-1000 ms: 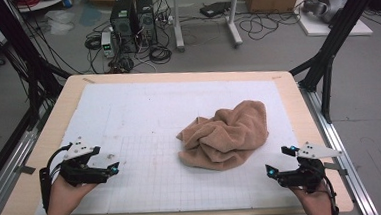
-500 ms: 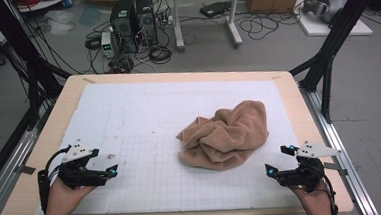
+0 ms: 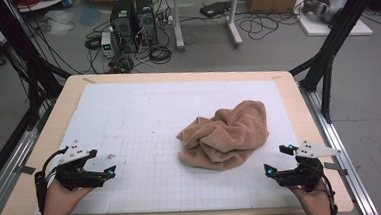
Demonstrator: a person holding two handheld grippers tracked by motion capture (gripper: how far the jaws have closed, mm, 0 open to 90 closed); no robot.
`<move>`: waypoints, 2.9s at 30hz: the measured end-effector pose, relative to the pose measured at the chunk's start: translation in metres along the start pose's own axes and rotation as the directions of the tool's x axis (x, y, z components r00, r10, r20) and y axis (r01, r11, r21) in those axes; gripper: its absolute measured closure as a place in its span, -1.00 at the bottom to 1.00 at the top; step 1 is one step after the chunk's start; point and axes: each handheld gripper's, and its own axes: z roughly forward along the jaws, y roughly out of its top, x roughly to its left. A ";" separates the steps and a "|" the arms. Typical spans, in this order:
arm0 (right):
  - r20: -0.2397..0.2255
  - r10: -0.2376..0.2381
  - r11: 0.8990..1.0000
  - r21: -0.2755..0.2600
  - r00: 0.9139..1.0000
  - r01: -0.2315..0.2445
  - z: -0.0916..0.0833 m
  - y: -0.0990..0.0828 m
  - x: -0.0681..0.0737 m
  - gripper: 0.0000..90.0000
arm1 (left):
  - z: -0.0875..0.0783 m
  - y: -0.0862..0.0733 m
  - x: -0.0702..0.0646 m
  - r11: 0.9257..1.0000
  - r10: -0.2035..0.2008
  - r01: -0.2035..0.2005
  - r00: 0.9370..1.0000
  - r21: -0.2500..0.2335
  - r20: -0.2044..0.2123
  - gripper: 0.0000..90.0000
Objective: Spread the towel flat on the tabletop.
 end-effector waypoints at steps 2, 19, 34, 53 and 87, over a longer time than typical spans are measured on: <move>-0.002 -0.004 1.000 0.003 1.000 0.004 0.000 0.003 0.000 -0.80 | 0.000 0.000 0.000 1.000 -0.002 0.002 1.000 -0.001 0.000 -0.74; -0.024 -0.070 0.997 0.011 0.997 0.070 0.007 0.044 0.000 -0.80 | 0.002 0.002 -0.002 1.000 0.002 -0.002 1.000 -0.003 0.007 -0.74; -0.120 -0.118 0.990 0.060 0.986 0.126 0.060 0.083 0.006 -0.80 | 0.003 0.003 -0.001 1.000 0.000 0.000 1.000 -0.004 0.014 -0.74; -0.159 -0.123 0.972 0.182 0.980 0.152 0.113 0.078 0.008 0.44 | 0.014 -0.003 -0.005 1.000 -0.005 0.004 0.999 0.010 0.032 -0.74; -0.518 -0.285 0.949 -0.033 0.807 0.314 0.142 0.191 0.132 0.69 | 0.013 0.016 -0.010 1.000 0.027 -0.026 0.998 -0.008 0.051 -0.74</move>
